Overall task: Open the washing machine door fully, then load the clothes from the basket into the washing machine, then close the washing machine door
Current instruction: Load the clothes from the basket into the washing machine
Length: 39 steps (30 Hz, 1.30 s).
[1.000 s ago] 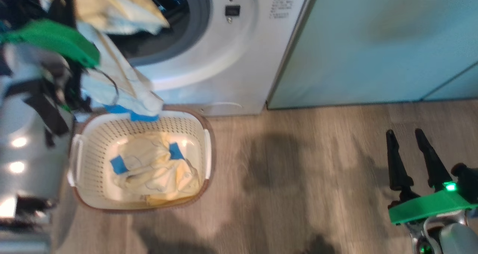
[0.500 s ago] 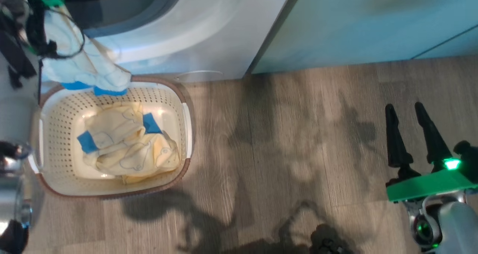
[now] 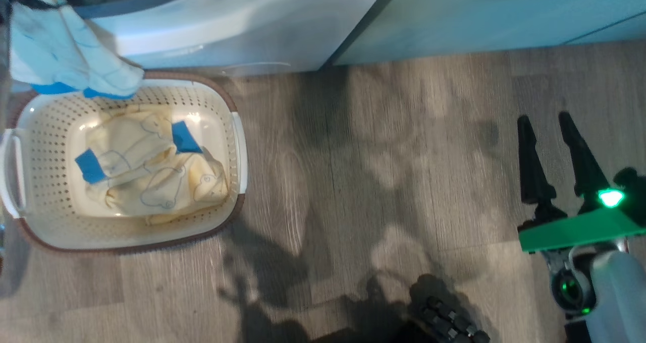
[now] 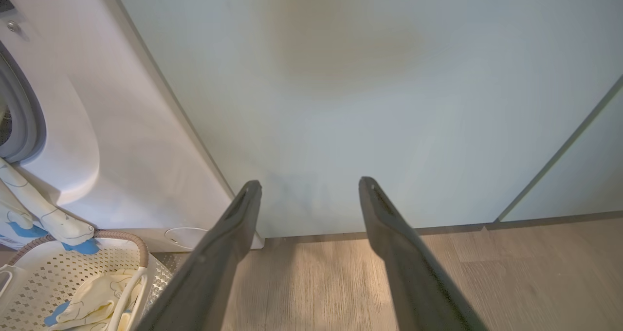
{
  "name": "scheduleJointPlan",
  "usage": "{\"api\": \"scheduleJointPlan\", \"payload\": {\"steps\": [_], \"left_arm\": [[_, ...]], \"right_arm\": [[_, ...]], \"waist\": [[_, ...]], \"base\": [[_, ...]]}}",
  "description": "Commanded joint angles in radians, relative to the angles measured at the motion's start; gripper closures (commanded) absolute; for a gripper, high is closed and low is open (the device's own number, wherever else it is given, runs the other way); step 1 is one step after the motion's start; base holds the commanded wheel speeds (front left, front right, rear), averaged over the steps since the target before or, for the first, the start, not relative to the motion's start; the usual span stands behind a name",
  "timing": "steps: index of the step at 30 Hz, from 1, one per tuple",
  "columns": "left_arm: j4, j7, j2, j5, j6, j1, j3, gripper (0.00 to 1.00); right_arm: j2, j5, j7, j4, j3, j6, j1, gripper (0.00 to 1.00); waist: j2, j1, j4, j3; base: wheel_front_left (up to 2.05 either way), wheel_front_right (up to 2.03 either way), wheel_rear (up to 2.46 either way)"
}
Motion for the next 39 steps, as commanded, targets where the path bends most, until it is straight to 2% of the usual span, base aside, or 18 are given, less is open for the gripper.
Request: {"api": "scheduleJointPlan", "payload": {"steps": [1,7,14,26,31,39], "left_arm": [[-0.013,0.015,0.048,0.003,-0.010,-0.062,-0.005,1.00],[0.022,0.034,0.050,0.002,-0.024,-0.144,-0.052,1.00],[0.013,0.014,0.072,-0.050,-0.026,-0.224,-0.103,1.00],[-0.108,-0.082,0.122,-0.171,-0.026,-0.266,-0.199,1.00],[-0.170,-0.084,0.151,-0.194,-0.026,-0.261,-0.171,1.00],[-0.118,-0.085,0.151,-0.200,-0.025,-0.193,-0.143,1.00]], "right_arm": [[-0.002,0.009,-0.010,-0.029,0.016,0.004,-0.021,0.00],[0.004,0.013,-0.010,-0.028,0.034,0.004,-0.047,0.00],[0.006,0.020,-0.010,-0.028,0.050,0.004,-0.072,0.00],[0.007,0.052,-0.010,-0.028,0.069,0.004,-0.086,0.00],[0.007,0.057,-0.010,-0.028,0.070,0.004,-0.088,0.00],[0.007,0.054,-0.010,-0.025,0.063,0.004,-0.093,0.00]], "waist": [[0.0000,-0.0001,-0.007,0.024],[0.0000,-0.0001,-0.021,0.067],[0.0000,-0.0001,-0.052,0.113],[0.0000,-0.0001,-0.075,0.146],[0.0000,-0.0001,-0.078,0.153],[0.0000,-0.0001,-0.068,0.154]], "base": [[0.00,0.00,0.00],[0.00,0.00,0.00],[0.00,0.00,0.00],[0.00,0.00,0.00],[0.00,0.00,0.00],[0.00,0.00,0.00]]}}
